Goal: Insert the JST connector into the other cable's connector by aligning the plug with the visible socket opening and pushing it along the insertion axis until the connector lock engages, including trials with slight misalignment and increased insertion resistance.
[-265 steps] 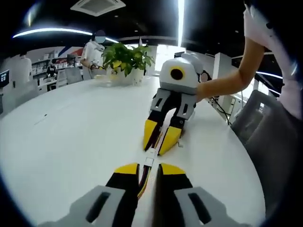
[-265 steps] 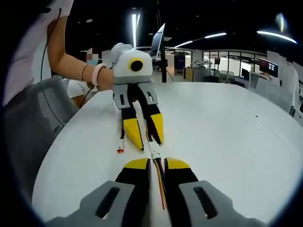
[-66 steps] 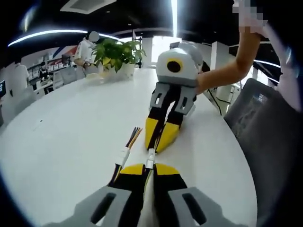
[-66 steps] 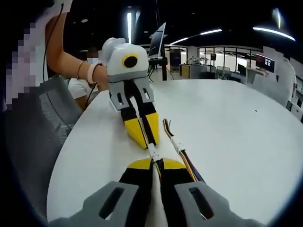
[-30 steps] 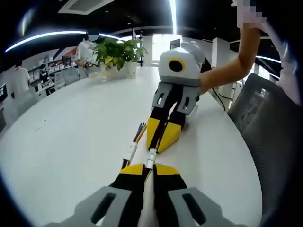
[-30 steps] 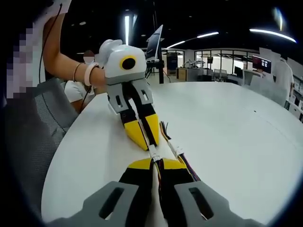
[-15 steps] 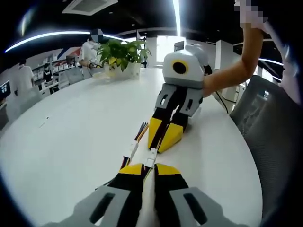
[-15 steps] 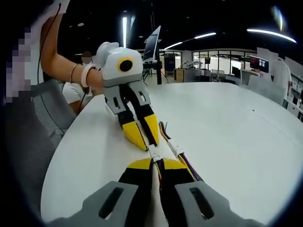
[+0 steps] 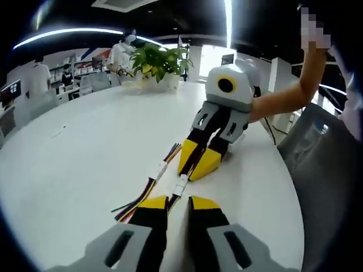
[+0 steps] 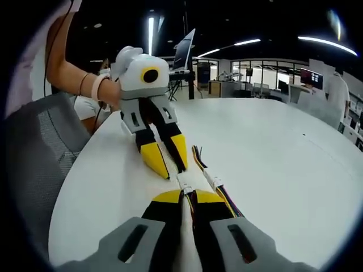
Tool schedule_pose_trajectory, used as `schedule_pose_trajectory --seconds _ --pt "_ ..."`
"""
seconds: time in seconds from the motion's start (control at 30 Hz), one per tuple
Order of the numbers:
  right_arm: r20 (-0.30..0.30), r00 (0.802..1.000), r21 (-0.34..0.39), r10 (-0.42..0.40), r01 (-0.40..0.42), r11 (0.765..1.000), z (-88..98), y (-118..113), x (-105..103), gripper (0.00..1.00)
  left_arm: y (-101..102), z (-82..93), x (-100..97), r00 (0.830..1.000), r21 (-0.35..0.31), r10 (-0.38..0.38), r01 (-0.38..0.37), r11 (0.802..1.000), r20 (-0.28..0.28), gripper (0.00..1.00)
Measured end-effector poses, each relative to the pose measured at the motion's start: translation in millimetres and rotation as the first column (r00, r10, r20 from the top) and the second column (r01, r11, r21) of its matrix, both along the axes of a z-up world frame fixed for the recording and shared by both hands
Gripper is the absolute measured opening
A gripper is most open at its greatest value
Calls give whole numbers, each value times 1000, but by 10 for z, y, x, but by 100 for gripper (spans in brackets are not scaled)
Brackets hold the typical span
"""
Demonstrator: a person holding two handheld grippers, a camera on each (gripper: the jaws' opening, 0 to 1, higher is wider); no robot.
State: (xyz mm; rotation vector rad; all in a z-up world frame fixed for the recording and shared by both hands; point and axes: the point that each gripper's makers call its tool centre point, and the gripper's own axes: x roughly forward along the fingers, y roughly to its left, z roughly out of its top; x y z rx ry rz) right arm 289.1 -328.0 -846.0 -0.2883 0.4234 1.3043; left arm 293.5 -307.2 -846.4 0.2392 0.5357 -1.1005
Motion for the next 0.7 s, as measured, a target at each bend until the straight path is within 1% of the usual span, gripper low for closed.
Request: schedule_pose_trajectory --seconds 0.03,0.07,0.1,0.13,0.2,0.27,0.3,0.37,0.43,0.5,0.6,0.7 --pt "2 1000 -1 -2 2 1000 10 -1 -7 4 20 -4 -2 1000 0 19 -19 1000 -23 8" --pt "4 1000 0 -3 3 1000 23 -2 -14 4 30 0 8 995 -17 63 -64 998 -74 8" --pt "8 1000 5 -7 7 1000 42 -4 -14 4 52 -1 19 993 -17 77 -79 997 -84 8" --pt "6 1000 15 -14 14 1000 78 -4 -15 4 69 16 29 994 -21 76 -78 997 -76 8" --pt "5 1000 27 -25 25 999 132 -12 -14 4 71 88 15 997 -35 67 -69 997 -37 6" --pt "5 999 35 -34 34 999 173 -20 -13 4 68 158 -5 997 -57 70 -72 996 -43 1" --pt "0 999 44 -44 44 998 208 -27 -10 4 67 220 -14 996 -77 77 -80 994 -44 0" --pt "-8 998 56 -58 59 997 261 -39 -7 4 82 307 -24 995 -89 93 -95 991 -32 0" --pt "0 998 60 -67 67 996 322 -53 -16 4 96 393 -57 994 -108 107 -110 988 -30 0" --pt "13 997 59 -72 71 996 386 -65 -31 4 114 448 -103 993 -116 117 -120 986 -33 0" --pt "12 996 80 -84 83 993 504 -76 -66 4 147 518 -191 992 -118 124 -127 985 -35 0" --pt "18 996 96 -86 84 992 605 -77 -112 4 182 593 -253 991 -114 133 -133 984 -12 0"
